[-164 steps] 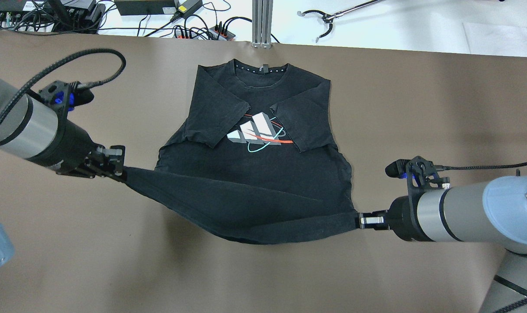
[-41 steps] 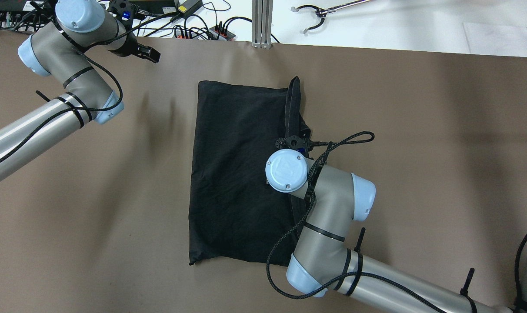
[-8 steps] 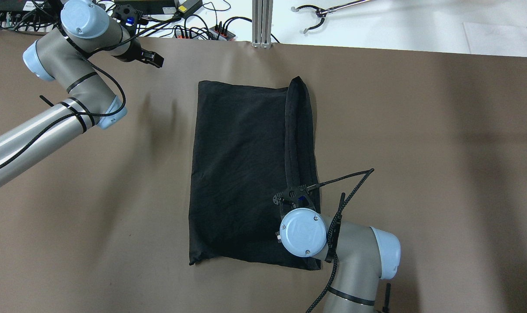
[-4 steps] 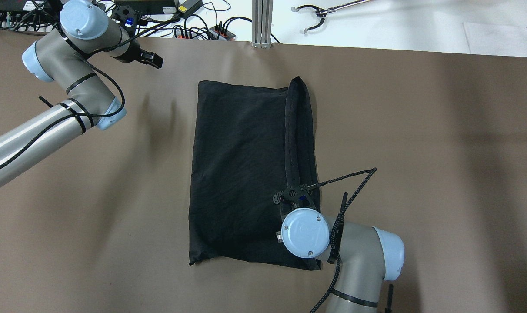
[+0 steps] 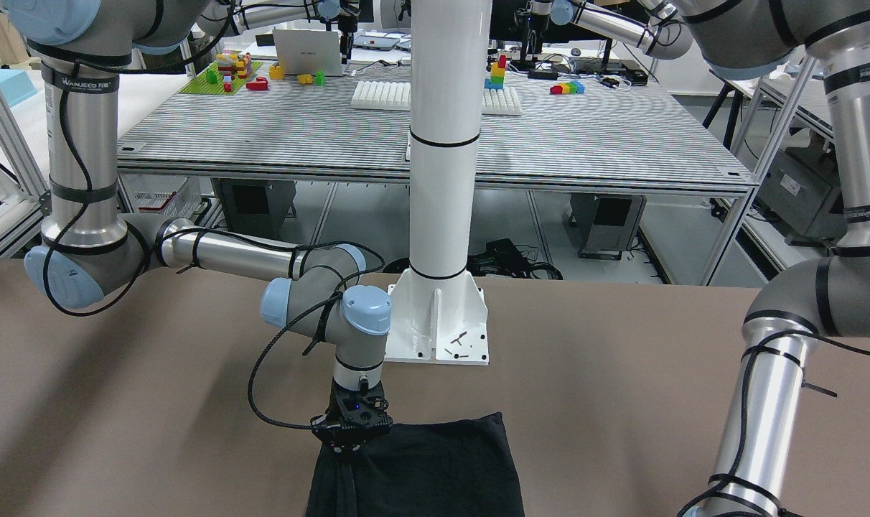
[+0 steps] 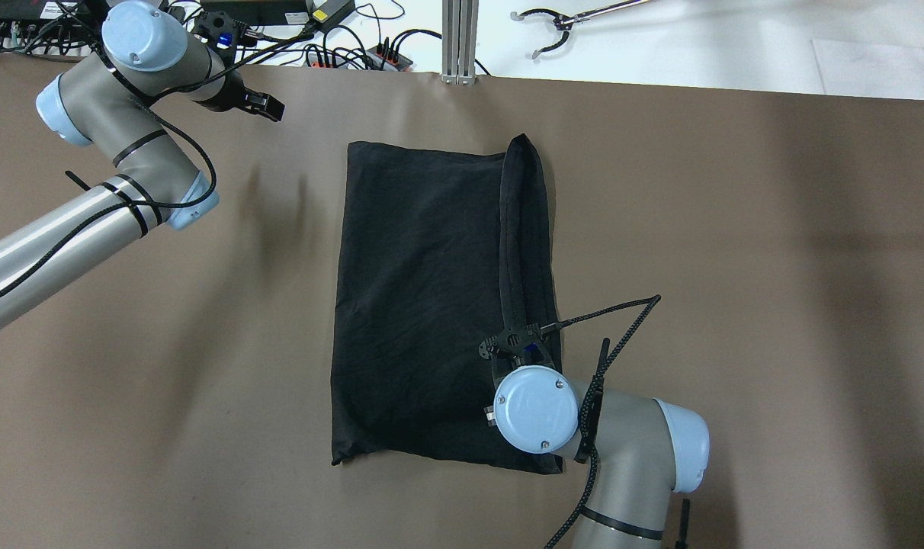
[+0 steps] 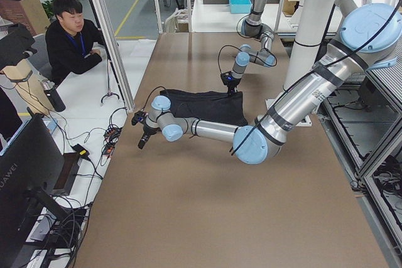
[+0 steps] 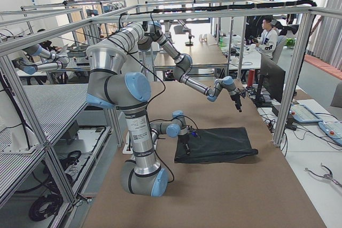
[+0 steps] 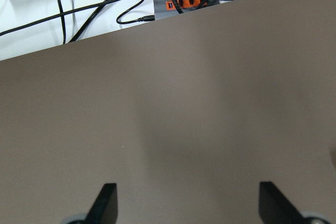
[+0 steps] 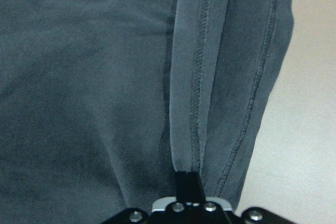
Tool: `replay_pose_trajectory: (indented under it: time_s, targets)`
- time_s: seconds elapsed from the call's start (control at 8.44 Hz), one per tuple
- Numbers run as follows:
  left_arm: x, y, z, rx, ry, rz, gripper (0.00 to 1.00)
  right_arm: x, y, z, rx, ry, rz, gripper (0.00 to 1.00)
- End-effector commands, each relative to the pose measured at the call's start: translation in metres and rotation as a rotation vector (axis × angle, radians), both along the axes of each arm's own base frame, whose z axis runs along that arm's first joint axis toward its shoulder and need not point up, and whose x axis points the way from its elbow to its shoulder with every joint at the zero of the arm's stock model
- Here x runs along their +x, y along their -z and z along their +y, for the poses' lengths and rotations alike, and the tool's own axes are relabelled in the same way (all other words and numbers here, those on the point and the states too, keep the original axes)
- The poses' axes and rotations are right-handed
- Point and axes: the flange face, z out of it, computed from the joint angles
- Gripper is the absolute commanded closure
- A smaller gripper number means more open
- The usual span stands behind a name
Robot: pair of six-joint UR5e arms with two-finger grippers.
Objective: Fold clothes
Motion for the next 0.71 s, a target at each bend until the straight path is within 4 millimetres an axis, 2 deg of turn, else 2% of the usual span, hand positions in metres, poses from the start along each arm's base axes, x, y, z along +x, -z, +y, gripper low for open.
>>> replay_pose_trajectory:
  time_s: [0.0, 0.24, 0.36, 0.47, 0.59]
  targets:
    - [0.001, 0.0, 0.001, 0.0, -0.001, 0.002, 0.05, 0.015, -0.008, 0.004, -0.002, 0.001, -0.002, 1.0]
    - [0.01, 0.004, 0.005, -0.003, -0.001, 0.014, 0.05, 0.047, -0.032, 0.015, -0.006, 0.0, 0.01, 1.0]
    - [0.009, 0.005, 0.006, -0.003, 0.001, 0.018, 0.05, 0.054, -0.039, 0.021, -0.005, 0.002, 0.016, 1.0]
    - [0.009, 0.006, 0.007, -0.001, 0.001, 0.018, 0.05, 0.049, -0.042, 0.029, -0.005, 0.015, 0.02, 1.0]
    - [0.009, 0.003, 0.008, -0.003, 0.001, 0.018, 0.05, 0.044, -0.043, 0.033, -0.006, 0.025, 0.023, 0.74]
